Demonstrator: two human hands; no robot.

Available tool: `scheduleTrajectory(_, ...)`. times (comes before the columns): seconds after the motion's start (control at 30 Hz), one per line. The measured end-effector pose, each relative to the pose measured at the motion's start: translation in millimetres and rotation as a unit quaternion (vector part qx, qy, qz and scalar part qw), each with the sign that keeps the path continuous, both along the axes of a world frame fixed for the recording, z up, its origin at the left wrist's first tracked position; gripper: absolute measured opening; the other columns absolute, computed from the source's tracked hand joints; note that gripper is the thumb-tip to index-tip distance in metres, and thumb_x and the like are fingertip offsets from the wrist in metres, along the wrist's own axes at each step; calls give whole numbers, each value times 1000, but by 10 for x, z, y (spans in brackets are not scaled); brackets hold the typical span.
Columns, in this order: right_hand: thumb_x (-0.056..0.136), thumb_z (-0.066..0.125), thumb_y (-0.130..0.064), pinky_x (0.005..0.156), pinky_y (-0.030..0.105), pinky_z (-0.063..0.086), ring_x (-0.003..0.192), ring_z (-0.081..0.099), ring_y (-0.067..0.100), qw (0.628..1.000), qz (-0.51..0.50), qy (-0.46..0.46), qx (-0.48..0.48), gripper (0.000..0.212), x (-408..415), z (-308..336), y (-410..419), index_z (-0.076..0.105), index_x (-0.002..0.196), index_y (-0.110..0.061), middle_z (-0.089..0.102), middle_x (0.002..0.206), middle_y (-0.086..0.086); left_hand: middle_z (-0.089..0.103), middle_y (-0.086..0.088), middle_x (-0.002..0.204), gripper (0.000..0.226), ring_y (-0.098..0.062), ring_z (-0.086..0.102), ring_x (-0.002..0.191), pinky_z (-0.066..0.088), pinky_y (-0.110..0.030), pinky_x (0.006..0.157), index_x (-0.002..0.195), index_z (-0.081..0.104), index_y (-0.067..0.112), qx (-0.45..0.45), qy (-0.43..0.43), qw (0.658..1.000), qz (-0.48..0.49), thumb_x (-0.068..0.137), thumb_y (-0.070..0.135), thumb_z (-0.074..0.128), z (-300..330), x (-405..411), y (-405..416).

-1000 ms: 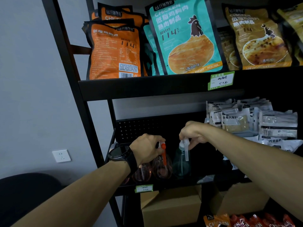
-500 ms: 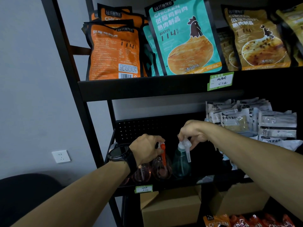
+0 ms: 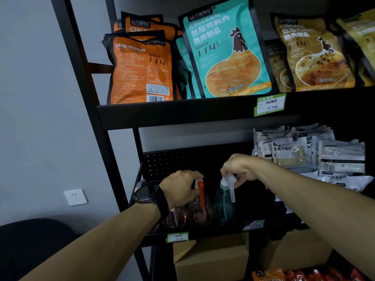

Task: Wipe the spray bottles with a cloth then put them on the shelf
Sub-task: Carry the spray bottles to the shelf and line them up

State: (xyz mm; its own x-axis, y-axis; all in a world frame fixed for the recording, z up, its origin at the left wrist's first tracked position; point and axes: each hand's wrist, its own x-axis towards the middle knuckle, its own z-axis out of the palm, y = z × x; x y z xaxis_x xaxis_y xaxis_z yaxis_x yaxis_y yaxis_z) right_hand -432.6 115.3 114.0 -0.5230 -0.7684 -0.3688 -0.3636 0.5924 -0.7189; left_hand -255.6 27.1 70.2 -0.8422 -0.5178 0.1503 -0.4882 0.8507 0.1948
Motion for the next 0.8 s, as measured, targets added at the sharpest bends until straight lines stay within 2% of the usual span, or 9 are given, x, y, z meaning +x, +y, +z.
scheduleTrajectory(0.1,97,55,-12,87,40,56,95,63,29,1000,0,27,-1,15,7,-24,6,59,105,0,60,103,15,52,-1,148,51,-22,52,132,47,-37,105,150,43,24,-1,-14,1000,-1,99,28,53,67,37,60)
scheduleTrajectory(0.2,95,57,-26,74,29,49,100,61,26,991,8,133,-23,21,23,3,18,62,100,-6,63,104,11,48,0,151,56,-21,50,134,45,-37,107,151,40,24,-14,-15,1000,8,97,23,53,134,97,77)
scheduleTrajectory(0.23,94,57,-29,75,26,47,105,60,25,984,19,174,-32,26,40,26,27,63,106,-8,62,110,10,48,1,152,56,-21,49,135,45,-36,107,151,40,25,-18,-17,1000,14,97,24,53,163,125,78)
scheduleTrajectory(0.27,94,56,-32,83,27,46,115,57,25,977,33,208,-45,36,61,49,37,60,121,-8,60,123,10,47,1,152,56,-20,49,135,45,-35,106,152,39,25,-18,-16,999,21,98,25,53,199,160,83)
scheduleTrajectory(0.33,95,55,-39,103,29,38,134,44,24,967,60,235,-77,58,130,89,66,42,145,-13,43,149,7,47,1,153,54,-20,49,135,45,-34,106,152,38,25,-21,-14,999,32,100,29,51,288,238,96)
scheduleTrajectory(0.47,94,49,-57,116,32,25,146,25,20,940,125,302,-97,77,365,149,155,21,154,-18,24,160,3,41,0,158,55,-20,45,139,40,-32,111,154,34,22,-40,3,998,53,103,39,46,486,437,145)
scheduleTrajectory(0.6,95,37,-64,119,32,14,149,13,17,919,163,344,-100,82,683,230,228,12,156,-15,14,163,2,34,0,162,60,-19,38,145,32,-32,117,157,29,19,-46,15,996,69,104,44,43,648,708,234)
scheduleTrajectory(0.8,96,31,-65,119,31,6,150,4,14,908,219,339,-116,82,1221,264,229,7,156,-15,6,164,0,35,-1,162,59,-20,38,145,29,-29,115,156,29,17,-42,11,993,111,105,43,42,779,1261,352)
